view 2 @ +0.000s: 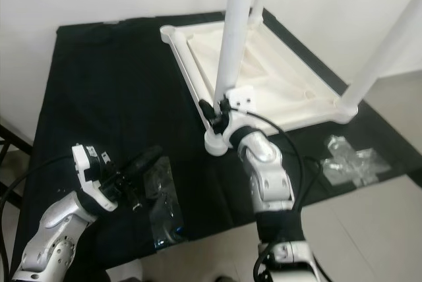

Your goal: Building children table

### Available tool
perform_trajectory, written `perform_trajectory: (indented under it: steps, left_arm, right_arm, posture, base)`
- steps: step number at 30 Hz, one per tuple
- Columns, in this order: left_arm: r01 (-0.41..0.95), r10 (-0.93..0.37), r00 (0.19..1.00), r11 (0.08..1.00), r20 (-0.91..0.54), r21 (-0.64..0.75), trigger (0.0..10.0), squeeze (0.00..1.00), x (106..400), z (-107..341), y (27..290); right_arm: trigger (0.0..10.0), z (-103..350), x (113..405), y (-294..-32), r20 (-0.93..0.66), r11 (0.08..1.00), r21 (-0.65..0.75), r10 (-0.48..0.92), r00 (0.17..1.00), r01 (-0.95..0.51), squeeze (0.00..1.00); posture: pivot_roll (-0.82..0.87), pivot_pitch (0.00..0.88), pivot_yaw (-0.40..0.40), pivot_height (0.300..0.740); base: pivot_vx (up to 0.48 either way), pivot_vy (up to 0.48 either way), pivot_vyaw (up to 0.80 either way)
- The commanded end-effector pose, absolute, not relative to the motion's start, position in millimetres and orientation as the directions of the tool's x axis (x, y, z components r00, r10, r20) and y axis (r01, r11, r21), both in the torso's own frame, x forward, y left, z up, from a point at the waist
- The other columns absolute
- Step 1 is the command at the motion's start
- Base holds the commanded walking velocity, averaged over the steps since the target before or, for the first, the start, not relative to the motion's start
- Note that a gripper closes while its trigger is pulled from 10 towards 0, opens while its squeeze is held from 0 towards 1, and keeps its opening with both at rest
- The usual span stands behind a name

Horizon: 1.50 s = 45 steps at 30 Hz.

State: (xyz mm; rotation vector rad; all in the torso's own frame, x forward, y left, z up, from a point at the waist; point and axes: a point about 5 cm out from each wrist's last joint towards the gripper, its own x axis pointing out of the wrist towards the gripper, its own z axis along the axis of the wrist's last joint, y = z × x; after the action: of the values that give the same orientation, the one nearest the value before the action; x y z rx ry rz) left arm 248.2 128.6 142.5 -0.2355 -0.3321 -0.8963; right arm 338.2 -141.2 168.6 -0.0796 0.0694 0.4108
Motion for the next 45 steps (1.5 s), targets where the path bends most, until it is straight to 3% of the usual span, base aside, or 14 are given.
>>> perform_trajectory:
  steps: [1, 4, 5, 8, 12, 19, 20, 21, 22, 24, 35, 38, 43, 45]
  left_arm:
    - [0.785, -0.717, 0.589, 0.617, 0.372, -0.053, 10.0, 0.0, 246.5, 140.8, 128.6]
    - [0.784, -0.716, 0.59, 0.618, 0.373, -0.053, 10.0, 0.0, 246.4, 140.9, 127.9]
    - [0.783, -0.715, 0.591, 0.62, 0.374, -0.052, 10.0, 0.0, 246.6, 141.0, 126.9]
    - [0.782, -0.714, 0.592, 0.621, 0.374, -0.051, 10.0, 0.0, 246.7, 141.1, 126.3]
    - [0.755, -0.693, 0.614, 0.655, 0.378, -0.026, 10.0, 0.0, 246.9, 141.7, 123.4]
    - [0.752, -0.69, 0.617, 0.659, 0.378, -0.023, 10.0, 0.0, 246.4, 141.5, 122.4]
    - [0.753, -0.692, 0.616, 0.658, 0.377, -0.022, 10.0, 0.0, 246.2, 141.5, 122.2]
    - [0.753, -0.692, 0.616, 0.658, 0.377, -0.022, 10.0, 0.0, 246.2, 141.5, 122.2]
    - [0.753, -0.693, 0.616, 0.657, 0.376, -0.022, 10.0, 0.0, 246.1, 141.5, 122.1]
    - [0.755, -0.695, 0.614, 0.656, 0.373, -0.02, 10.0, 0.0, 245.8, 141.2, 121.1]
    - [0.752, -0.695, 0.617, 0.659, 0.37, -0.017, 10.0, 0.0, 244.8, 139.9, 120.3]
    - [0.755, -0.697, 0.615, 0.655, 0.368, -0.021, 10.0, 0.0, 243.9, 139.0, 120.0]
    - [0.758, -0.699, 0.613, 0.652, 0.368, -0.024, 10.0, 0.0, 242.2, 138.6, 120.5]
    - [0.759, -0.7, 0.613, 0.651, 0.366, -0.026, 10.0, 0.0, 241.5, 138.7, 121.9]
  right_arm:
    - [10.0, 152.1, 339.8, -157.1, -0.211, 0.92, -0.061, 0.367, 0.906, -0.387, 1.0]
    - [10.0, 161.6, 344.9, -163.5, -0.203, 0.902, -0.087, 0.399, 0.894, -0.422, 1.0]
    - [10.0, 171.9, 347.4, -166.9, -0.183, 0.864, -0.098, 0.473, 0.862, -0.494, 0.0]
    - [10.0, 179.0, 348.8, -169.0, -0.17, 0.832, -0.106, 0.524, 0.835, -0.544, 0.0]
    - [10.0, 204.8, 349.6, -193.9, -0.142, 0.664, -0.2, 0.708, 0.691, -0.721, 0.0]
    - [10.0, 223.5, 360.5, -203.8, -0.134, 0.605, -0.201, 0.762, 0.633, -0.771, 0.0]
    - [8.7, 227.8, 364.2, -204.1, -0.116, 0.602, -0.188, 0.771, 0.627, -0.776, 0.0]
    - [8.7, 227.8, 364.2, -204.1, -0.116, 0.602, -0.188, 0.771, 0.627, -0.776, 0.0]
    - [0.0, 229.4, 365.6, -204.1, -0.108, 0.592, -0.174, 0.783, 0.612, -0.787, 0.0]
    - [0.0, 226.3, 365.3, -204.8, -0.122, 0.531, -0.131, 0.829, 0.545, -0.837, 0.0]
    - [0.0, 220.8, 368.1, -209.1, -0.085, 0.508, -0.087, 0.853, 0.514, -0.857, 0.0]
    - [0.0, 210.7, 366.9, -212.4, -0.079, 0.551, -0.084, 0.827, 0.557, -0.83, 0.0]
    - [0.0, 185.1, 367.4, -206.8, -0.097, 0.727, -0.091, 0.674, 0.733, -0.681, 0.0]
    - [0.0, 169.0, 365.9, -188.6, -0.004, 0.932, -0.08, 0.354, 0.935, -0.353, 0.0]
  posture:
    - [0.04, 0.16, -0.002, 0.74]
    - [0.04, 0.16, -0.002, 0.74]
    - [0.03, 0.16, -0.006, 0.74]
    - [0.03, 0.16, -0.006, 0.74]
    - [0.04, 0.16, -0.019, 0.74]
    - [0.04, 0.159, -0.02, 0.74]
    - [0.04, 0.16, -0.019, 0.74]
    - [0.04, 0.16, -0.019, 0.74]
    - [0.04, 0.16, -0.019, 0.74]
    - [0.04, 0.162, -0.02, 0.74]
    - [0.04, 0.16, -0.02, 0.74]
    - [0.03, 0.155, -0.02, 0.74]
    - [0.03, 0.158, -0.025, 0.74]
    - [0.02, 0.164, -0.024, 0.74]
  base:
    - [0.0, 0.0, 0.0]
    - [0.0, 0.0, 0.0]
    - [0.0, 0.0, 0.0]
    - [0.0, 0.0, 0.0]
    - [0.0, 0.0, 0.0]
    - [0.0, 0.0, 0.0]
    - [0.0, 0.0, 0.0]
    - [0.0, 0.0, 0.0]
    - [0.0, 0.0, 0.0]
    - [0.0, 0.0, 0.0]
    - [0.0, 0.0, 0.0]
    - [0.0, 0.0, 0.0]
    - [0.0, 0.0, 0.0]
    - [0.0, 0.0, 0.0]
